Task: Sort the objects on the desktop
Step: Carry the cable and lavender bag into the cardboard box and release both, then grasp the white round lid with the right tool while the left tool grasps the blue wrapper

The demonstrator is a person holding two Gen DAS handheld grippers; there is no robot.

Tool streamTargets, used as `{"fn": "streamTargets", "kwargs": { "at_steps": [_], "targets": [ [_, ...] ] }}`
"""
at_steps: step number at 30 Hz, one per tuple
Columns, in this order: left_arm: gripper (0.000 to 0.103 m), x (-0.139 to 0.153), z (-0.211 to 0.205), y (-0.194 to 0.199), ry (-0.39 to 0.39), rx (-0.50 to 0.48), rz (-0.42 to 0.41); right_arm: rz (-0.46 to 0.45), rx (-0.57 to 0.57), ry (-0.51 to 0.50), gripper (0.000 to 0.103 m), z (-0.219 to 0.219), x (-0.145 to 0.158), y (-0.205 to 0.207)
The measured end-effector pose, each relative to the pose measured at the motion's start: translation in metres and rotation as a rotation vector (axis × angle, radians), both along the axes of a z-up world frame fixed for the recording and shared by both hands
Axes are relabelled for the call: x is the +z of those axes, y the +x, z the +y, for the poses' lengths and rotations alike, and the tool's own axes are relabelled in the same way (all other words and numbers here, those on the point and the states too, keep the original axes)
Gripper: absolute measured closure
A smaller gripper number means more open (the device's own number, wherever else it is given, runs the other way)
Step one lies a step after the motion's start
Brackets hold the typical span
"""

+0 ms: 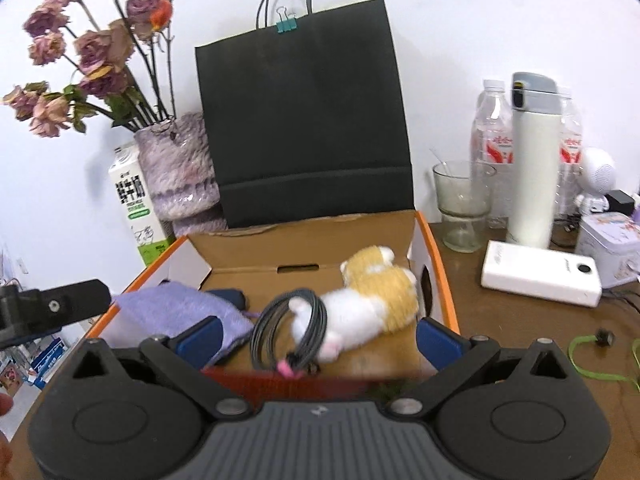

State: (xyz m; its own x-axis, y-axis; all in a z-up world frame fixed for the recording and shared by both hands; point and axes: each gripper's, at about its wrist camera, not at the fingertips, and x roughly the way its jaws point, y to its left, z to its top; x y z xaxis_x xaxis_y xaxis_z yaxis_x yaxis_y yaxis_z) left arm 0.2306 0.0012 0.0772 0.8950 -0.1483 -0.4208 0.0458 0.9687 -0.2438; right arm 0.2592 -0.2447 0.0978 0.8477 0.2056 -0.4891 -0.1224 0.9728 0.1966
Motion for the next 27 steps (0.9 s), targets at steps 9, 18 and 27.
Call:
{"fn": "streamTargets", "kwargs": {
  "at_steps": [9, 18, 27],
  "targets": [
    [0.0, -0.001, 0.024, -0.063, 0.038, 0.04, -0.008, 0.012, 0.016, -0.051, 0.0, 0.005, -0.011, -0.059],
    [0.0, -0.017, 0.042, -0.106, 0.045, 0.089, 0.022, 0.032, 0.075, -0.107, 0.0, 0.019, -0.024, -0.106],
    [0.0, -0.063, 0.02, -0.126, 0.144, 0.045, 0.095, 0.077, 0.134, -0.197, 0.002, 0.035, -0.05, -0.138]
  ]
}}
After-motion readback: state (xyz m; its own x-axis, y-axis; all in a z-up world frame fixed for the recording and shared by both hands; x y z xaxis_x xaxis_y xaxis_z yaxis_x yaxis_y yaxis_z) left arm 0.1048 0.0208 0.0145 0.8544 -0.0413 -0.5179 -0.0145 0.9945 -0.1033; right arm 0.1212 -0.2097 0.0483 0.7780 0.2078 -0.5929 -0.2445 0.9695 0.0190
